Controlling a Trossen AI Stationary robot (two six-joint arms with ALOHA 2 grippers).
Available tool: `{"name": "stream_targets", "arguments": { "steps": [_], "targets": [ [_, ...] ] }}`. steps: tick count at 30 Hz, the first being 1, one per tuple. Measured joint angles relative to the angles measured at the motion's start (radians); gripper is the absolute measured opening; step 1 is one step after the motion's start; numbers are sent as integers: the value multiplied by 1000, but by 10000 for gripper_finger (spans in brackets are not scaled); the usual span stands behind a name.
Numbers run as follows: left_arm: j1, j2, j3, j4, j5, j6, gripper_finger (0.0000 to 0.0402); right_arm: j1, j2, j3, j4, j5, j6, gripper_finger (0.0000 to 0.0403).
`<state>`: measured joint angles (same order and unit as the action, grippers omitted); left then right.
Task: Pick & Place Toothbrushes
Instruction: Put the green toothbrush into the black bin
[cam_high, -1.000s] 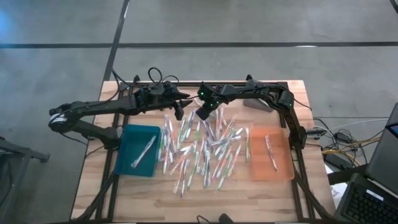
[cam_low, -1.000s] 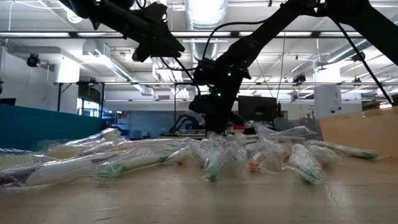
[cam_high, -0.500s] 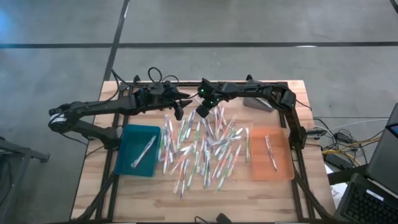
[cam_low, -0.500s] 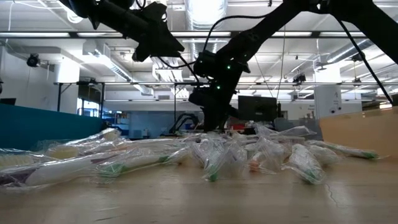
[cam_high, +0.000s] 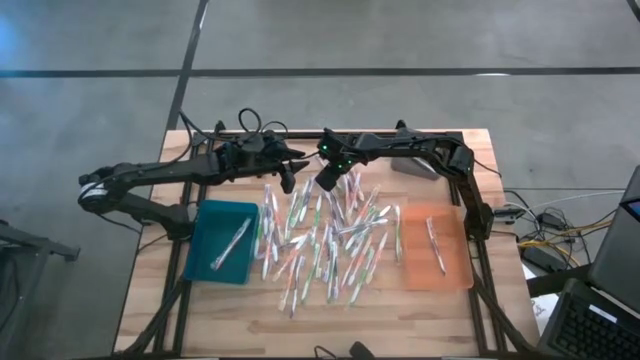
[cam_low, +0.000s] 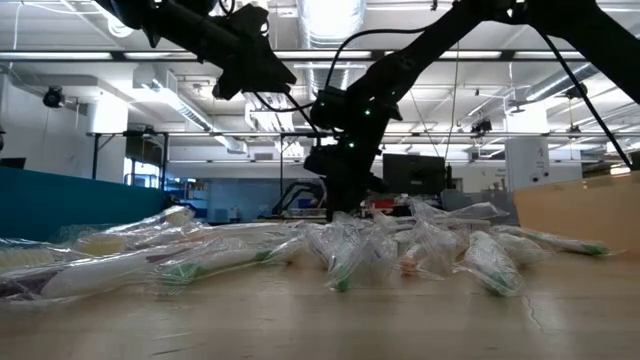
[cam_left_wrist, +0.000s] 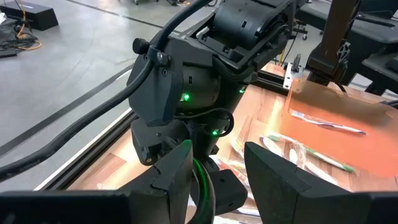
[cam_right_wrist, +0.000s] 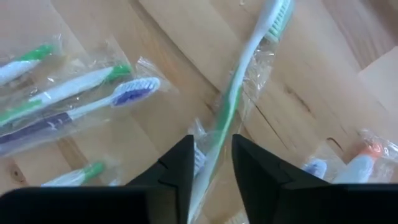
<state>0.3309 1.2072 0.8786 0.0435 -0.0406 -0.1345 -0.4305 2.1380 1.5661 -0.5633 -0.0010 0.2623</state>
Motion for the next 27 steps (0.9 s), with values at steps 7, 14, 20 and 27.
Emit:
{"name": "stream_targets", "arguments": {
  "steps": [7, 14, 20, 27],
  "targets": [
    [0, 0, 0, 1, 0, 0, 151, -1, 1, 0, 48, 7, 50, 162],
    [1, 2, -2, -4, -5, -1, 151, -5, 38, 1, 64, 32, 105, 178],
    [1, 2, -3, -4, -4, -1, 151, -6, 72, 4, 83, 57, 128, 152],
    [1, 2, -3, -3, -3, -1, 151, -3, 74, 4, 69, 72, 108, 86]
  ]
}}
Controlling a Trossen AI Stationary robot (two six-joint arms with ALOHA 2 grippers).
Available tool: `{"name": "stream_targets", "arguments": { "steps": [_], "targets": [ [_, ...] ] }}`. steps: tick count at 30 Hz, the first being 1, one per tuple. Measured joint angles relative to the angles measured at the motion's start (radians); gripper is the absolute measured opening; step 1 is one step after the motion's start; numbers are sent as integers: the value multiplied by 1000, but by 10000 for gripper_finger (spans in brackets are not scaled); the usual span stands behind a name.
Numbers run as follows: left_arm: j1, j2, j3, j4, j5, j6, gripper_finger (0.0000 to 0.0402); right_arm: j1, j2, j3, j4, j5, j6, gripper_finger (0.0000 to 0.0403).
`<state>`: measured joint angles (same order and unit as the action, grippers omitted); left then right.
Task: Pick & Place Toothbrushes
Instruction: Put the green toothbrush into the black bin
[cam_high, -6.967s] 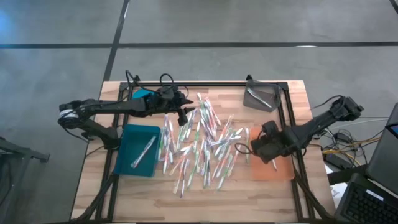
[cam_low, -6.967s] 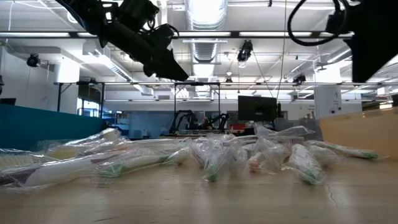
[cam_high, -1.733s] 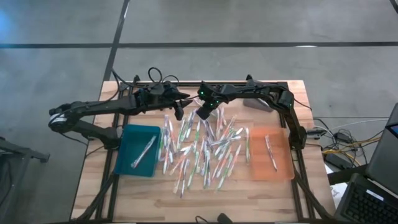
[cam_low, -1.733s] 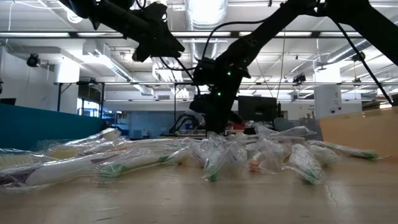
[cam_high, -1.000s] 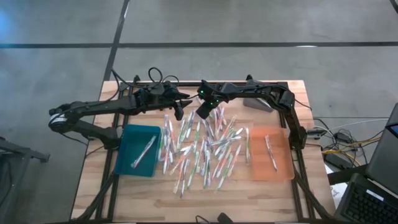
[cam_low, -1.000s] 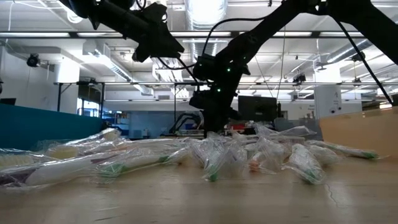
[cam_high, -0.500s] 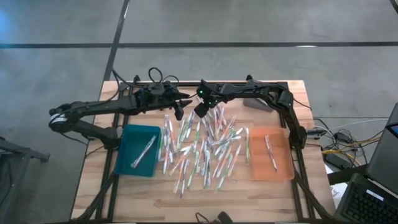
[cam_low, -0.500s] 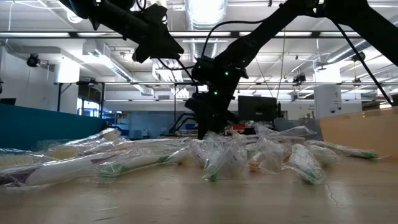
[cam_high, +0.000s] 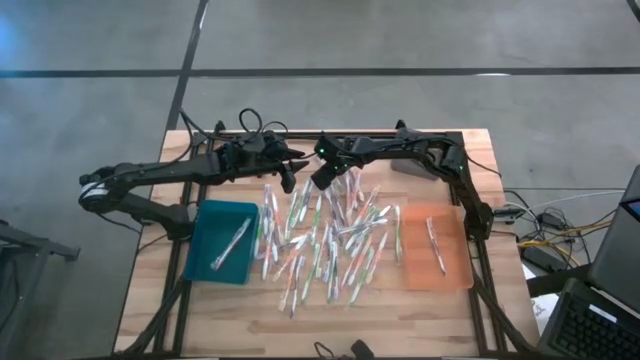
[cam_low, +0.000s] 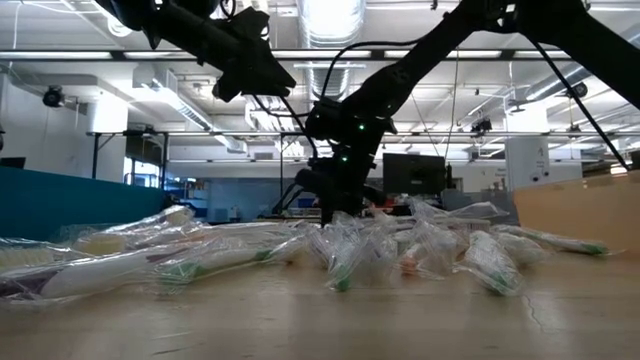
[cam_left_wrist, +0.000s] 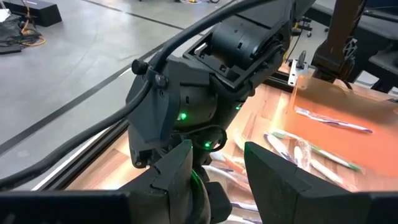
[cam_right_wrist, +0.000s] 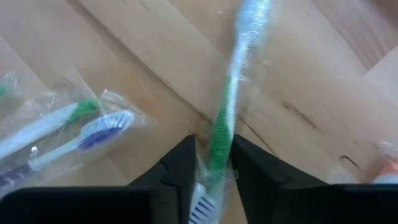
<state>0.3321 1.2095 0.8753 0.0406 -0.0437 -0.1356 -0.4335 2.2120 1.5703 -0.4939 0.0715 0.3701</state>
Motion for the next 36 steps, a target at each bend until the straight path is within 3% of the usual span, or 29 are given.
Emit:
{"name": "stream_targets", "arguments": {
  "steps": [10, 19, 26, 36],
  "targets": [
    [-1, 0, -1, 3, 4, 0, 151, 1, -19, -3, -55, -2, -27, 16],
    [-2, -3, -12, 9, 5, 0, 151, 0, -41, -6, -53, -1, -67, 17],
    [-2, -4, -12, 8, 4, 1, 151, 9, -92, -6, 107, -109, -111, 13],
    [-2, -4, -12, -31, 4, 5, 151, 36, -166, -7, 162, -183, -202, 12]
  ]
}}
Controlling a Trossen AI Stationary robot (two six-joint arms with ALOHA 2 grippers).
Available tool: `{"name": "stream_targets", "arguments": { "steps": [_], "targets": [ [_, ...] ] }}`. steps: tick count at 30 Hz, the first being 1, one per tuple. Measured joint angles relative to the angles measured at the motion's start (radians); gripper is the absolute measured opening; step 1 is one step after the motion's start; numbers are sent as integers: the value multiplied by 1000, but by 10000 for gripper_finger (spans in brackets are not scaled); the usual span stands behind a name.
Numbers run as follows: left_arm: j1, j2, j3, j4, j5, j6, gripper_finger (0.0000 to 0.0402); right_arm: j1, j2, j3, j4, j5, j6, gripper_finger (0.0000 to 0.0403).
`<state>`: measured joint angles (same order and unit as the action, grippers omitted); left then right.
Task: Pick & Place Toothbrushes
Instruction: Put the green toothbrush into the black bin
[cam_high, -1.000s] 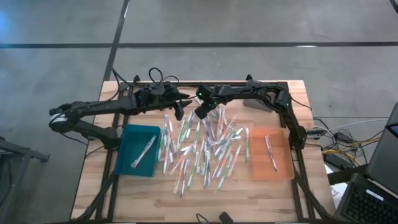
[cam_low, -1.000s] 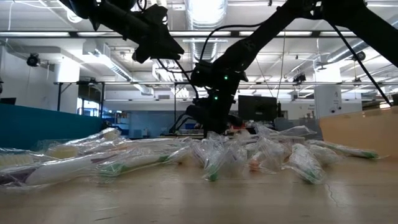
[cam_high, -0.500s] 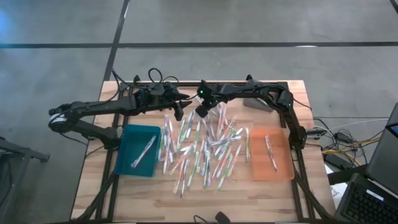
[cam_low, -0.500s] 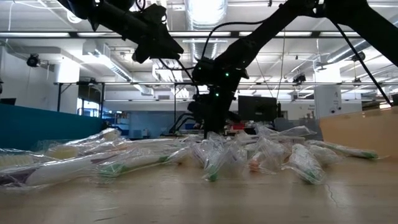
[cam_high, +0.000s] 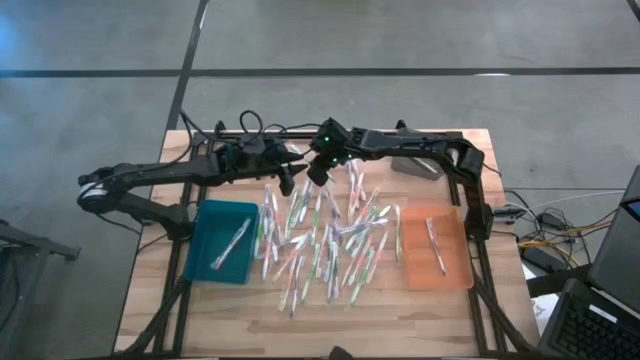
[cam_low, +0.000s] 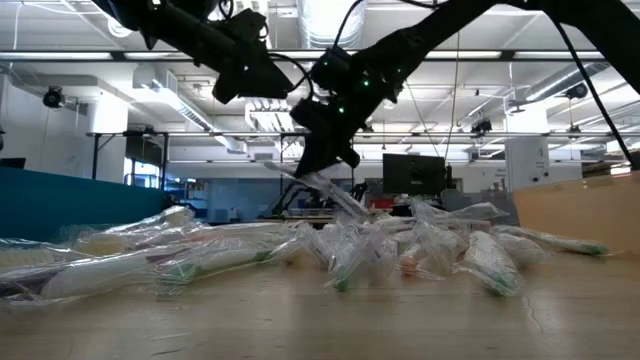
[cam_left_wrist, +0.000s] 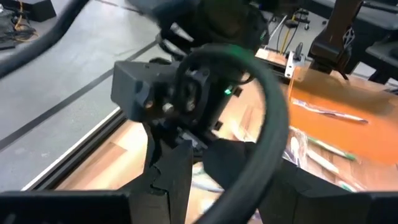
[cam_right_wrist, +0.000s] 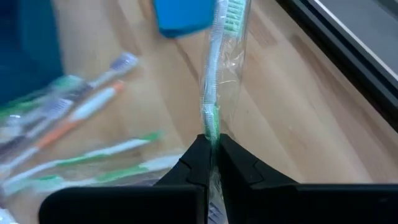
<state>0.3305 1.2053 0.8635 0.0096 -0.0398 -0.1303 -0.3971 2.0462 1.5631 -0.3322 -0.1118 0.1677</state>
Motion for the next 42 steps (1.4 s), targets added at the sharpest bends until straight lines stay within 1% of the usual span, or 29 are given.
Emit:
{"name": "stream_targets", "arguments": {
  "steps": [3, 4, 6, 7, 10, 13, 17, 19, 25, 29, 32, 37, 42],
  "targets": [
    [0, 1, 0, -9, 0, 0, 151, 14, -1, -9, -50, 61, -19, 12],
    [0, 1, 0, -13, 0, 0, 151, 20, 1, -18, -56, 59, -45, 12],
    [0, 1, 0, -14, 0, 0, 151, 29, 3, -36, -48, 13, -74, 12],
    [0, 1, 0, -14, -1, 0, 151, 35, 3, -39, -48, 7, -68, 12],
    [0, 1, 0, -14, -1, 0, 151, 39, 3, -43, -43, -129, -76, 11],
    [0, 2, 0, -15, -1, 0, 151, 50, 3, -44, -84, -158, -71, 11],
    [0, 2, 0, -21, 0, 0, 151, 78, 3, -45, -173, -157, -86, 11],
    [0, 2, 0, -20, -1, 0, 151, 94, 3, -62, -188, -129, -110, 11],
    [0, 3, -1, -21, 0, 0, 151, 99, 2, -107, -181, 58, -115, 12],
    [0, 3, -2, -20, 0, 0, 151, 77, 4, -114, -183, 93, -92, 12],
    [0, 3, -2, -19, -1, 0, 151, 53, 4, -114, -177, 142, -71, 12],
    [1, 3, -2, -19, -1, -1, 151, 6, 4, -124, -176, 118, -26, 12],
    [0, 3, -2, -19, 0, -1, 151, 0, 4, -154, -169, 107, -13, 13]
  ]
}}
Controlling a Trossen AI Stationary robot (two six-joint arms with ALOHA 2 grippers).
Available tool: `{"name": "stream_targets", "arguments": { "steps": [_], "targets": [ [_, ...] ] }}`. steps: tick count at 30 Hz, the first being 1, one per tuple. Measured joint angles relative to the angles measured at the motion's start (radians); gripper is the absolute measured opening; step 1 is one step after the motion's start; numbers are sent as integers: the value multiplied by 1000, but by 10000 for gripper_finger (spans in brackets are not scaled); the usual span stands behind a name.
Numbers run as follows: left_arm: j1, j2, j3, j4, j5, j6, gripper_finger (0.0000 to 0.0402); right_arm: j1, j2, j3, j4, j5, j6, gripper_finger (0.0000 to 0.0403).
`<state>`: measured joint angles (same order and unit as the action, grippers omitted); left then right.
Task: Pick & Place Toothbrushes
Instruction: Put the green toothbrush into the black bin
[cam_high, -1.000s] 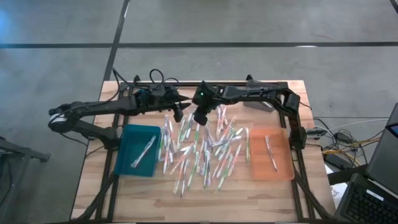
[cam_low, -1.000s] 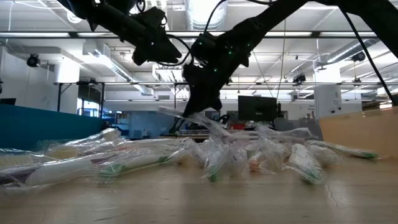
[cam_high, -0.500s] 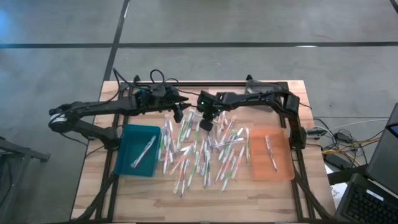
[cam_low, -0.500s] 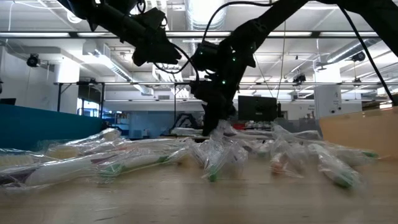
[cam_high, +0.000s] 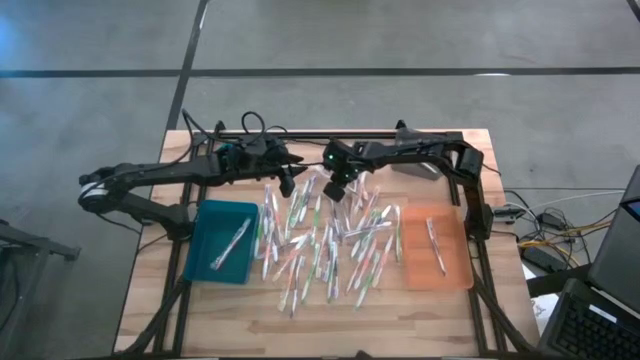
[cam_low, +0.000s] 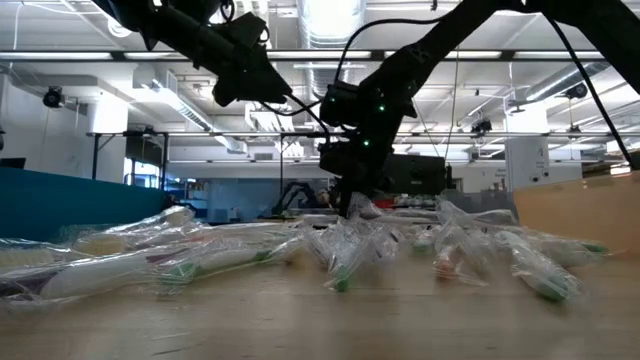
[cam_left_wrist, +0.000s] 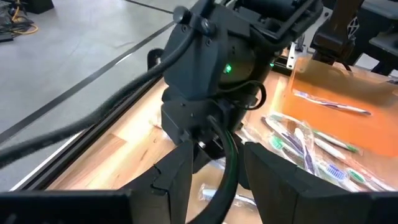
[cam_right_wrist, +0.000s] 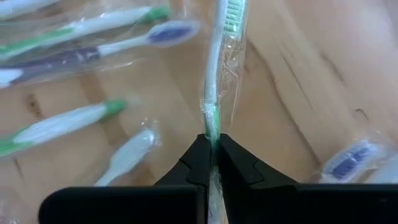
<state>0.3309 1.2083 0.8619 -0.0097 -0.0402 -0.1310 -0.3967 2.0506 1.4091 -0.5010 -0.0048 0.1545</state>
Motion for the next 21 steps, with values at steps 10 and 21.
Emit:
{"name": "stream_targets", "arguments": {
  "steps": [10, 21],
  "targets": [
    [0, 1, 0, 1, 0, 0, 151, -3, 0, -13, 33, 1, 3, 51],
    [0, -1, 0, 5, -4, 0, 151, -6, 0, 7, 47, 5, -13, 137]
  ]
}}
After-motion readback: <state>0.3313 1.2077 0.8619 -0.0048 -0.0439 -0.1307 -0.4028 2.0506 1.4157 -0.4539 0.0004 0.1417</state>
